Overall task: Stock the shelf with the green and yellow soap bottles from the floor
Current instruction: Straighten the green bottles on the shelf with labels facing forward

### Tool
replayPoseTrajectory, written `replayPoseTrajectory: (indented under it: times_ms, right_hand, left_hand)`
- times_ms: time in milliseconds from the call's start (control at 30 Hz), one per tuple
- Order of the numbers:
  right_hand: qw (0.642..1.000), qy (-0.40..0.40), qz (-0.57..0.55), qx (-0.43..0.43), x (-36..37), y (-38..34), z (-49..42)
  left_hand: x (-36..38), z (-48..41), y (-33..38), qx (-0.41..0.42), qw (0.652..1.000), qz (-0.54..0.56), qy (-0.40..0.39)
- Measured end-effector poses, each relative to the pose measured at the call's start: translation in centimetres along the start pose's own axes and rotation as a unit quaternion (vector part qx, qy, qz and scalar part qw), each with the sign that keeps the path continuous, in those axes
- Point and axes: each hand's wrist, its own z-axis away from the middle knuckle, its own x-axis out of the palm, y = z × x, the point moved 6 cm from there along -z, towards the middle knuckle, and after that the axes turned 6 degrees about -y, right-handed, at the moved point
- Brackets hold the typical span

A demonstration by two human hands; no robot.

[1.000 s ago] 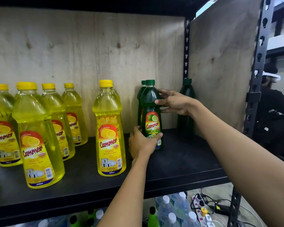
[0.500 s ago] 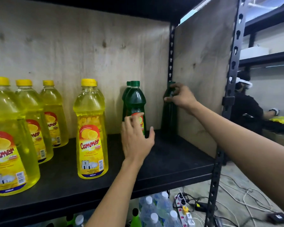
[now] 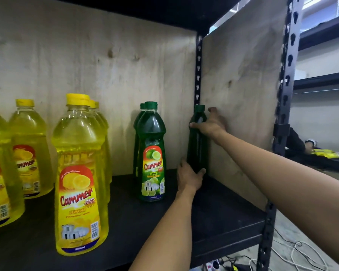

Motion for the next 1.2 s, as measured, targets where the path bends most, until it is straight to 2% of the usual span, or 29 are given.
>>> replayPoseTrajectory:
  times_ms: [133,333,500,667,867,1200]
  right_hand:
    - [1.0,-0.001,0.014,-0.005,0.9,0.0,-0.4]
    - [1.0,-0.016,-0.011,-0.01,0.3,-1.0,1.5]
    - [0.998,-0.023,-0.043,-0.044,-2.0,-1.9,5.6]
    - [0.998,-0.03,-0.028,-0.045,-4.8,-3.1,10.4]
    - [0.999,-0.026,-0.025,-0.004,-6.0,-5.5,15.1]
    - [0.996,-0.048,-0.056,-0.044,-4.0,-9.3,19.3]
  left_hand:
    - [0.4,-0.9,-0.2,0.016,0.999,0.045,-0.009]
    - [-0.4,0.4,0.0,0.026,0.999,0.022,-0.019]
    - [-2.0,4.7,1.8,0.042,0.998,0.031,-0.023]
    - [-4.9,10.5,1.3,0.088,0.995,0.035,-0.002]
    - [-7.3,15.9,1.1,0.041,0.994,0.076,-0.074]
    - [-12.1,19.6,0.3,0.042,0.997,0.039,-0.061]
